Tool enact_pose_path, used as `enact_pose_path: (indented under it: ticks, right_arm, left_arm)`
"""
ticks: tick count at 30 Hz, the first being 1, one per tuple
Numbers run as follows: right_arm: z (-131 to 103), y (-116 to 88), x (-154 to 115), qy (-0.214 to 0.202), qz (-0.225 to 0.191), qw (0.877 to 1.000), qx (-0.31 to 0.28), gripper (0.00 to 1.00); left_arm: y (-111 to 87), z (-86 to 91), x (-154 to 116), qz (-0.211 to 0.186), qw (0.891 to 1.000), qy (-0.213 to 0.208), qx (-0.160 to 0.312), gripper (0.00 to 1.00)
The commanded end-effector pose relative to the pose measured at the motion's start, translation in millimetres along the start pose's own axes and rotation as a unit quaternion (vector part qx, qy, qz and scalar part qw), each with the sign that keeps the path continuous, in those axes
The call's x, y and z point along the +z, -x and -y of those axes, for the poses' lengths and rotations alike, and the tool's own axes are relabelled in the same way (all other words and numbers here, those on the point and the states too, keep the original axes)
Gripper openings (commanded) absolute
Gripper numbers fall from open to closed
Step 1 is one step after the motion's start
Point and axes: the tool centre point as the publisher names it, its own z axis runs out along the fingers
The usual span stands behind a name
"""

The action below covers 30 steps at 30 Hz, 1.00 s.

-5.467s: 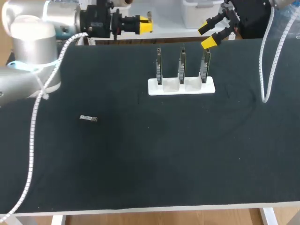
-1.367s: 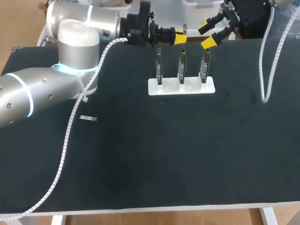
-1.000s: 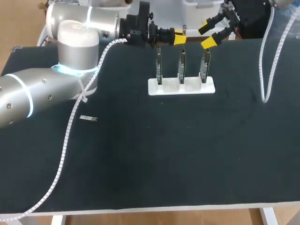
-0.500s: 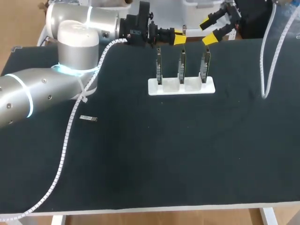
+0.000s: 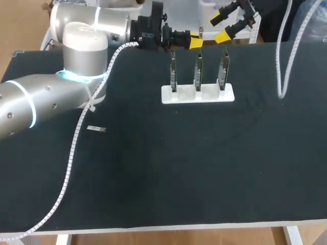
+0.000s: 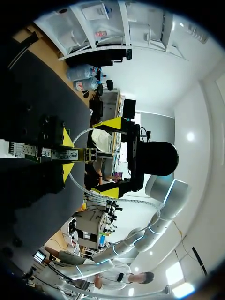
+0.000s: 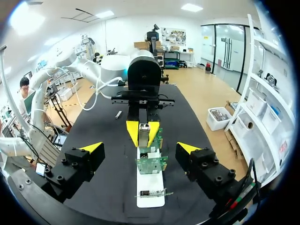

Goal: Pick up the optical module with the left hand, and insert it into the network port with the right hand.

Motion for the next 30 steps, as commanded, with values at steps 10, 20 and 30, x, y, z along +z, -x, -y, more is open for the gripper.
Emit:
enact_pose_path:
  ticks: [10,20,30]
  right_arm:
    - [12.7,9.2,10.4,0.036,0.021,0.999,-0.005,1.0]
    - [15.3,14.8,16.2,0.052,0.025,0.998,-0.013,1.0]
    - [18.0,20.4,24.6,0.054,0.024,0.998,-0.017,1.0]
  left_arm:
    - [-0.6,0.9,-0.1,0.001,1.0,0.001,0.001,0.0]
    - [-0.6,0.9,-0.1,0.001,1.0,0.001,0.001,0.0]
    - [-0.6,0.9,-0.1,0.001,1.0,0.001,0.001,0.0]
